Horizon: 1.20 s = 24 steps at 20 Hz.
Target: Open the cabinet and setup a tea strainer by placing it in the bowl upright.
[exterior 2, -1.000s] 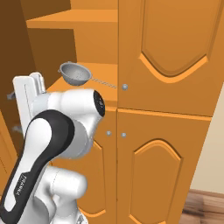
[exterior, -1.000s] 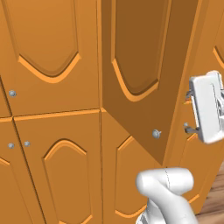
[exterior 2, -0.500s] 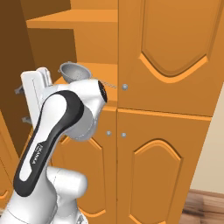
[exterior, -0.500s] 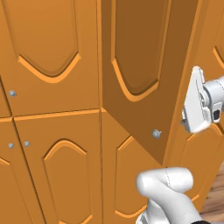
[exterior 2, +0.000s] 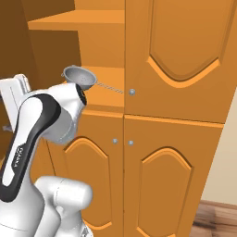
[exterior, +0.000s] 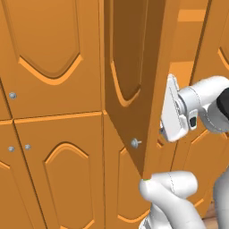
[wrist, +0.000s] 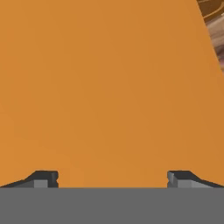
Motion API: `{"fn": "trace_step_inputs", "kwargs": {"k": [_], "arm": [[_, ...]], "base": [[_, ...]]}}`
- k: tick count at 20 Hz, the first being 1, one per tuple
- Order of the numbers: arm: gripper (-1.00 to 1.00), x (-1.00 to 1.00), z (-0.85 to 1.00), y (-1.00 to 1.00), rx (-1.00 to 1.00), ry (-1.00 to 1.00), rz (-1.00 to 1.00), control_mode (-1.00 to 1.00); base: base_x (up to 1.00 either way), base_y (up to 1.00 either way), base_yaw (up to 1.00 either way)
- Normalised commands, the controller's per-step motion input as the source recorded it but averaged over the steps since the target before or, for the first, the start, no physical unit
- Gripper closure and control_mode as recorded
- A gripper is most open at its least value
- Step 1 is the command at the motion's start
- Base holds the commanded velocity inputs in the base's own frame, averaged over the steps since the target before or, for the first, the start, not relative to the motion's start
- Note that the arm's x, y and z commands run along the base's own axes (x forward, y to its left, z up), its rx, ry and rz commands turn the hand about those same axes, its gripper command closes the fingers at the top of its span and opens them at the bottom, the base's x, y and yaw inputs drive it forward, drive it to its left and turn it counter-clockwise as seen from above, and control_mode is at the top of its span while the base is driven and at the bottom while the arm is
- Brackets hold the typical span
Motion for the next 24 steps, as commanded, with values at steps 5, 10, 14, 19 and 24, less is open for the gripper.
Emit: {"fn": "trace_step_inputs", "kwargs": {"k": [5, 10, 14, 19, 24], "arm": [[-1.0, 0.0, -0.02, 0.4, 0.0, 0.0, 0.0, -1.0], [-1.0, 0.0, 0.0, 0.03, -0.01, 0.0, 0.0, -1.0], [-1.0, 0.13, -0.09, -0.38, -0.08, 0.0, 0.0, -1.0], [-1.0, 0.44, -0.12, -0.64, -0.24, -0.08, 0.0, -1.0], [-1.0, 0.56, -0.42, -0.39, -0.47, -0.34, 0.08, -1.0]], "base": [[0.0, 0.0, 0.0], [0.0, 0.0, 0.0], [0.0, 0.0, 0.0], [0.0, 0.0, 0.0], [0.0, 0.0, 0.0]]}}
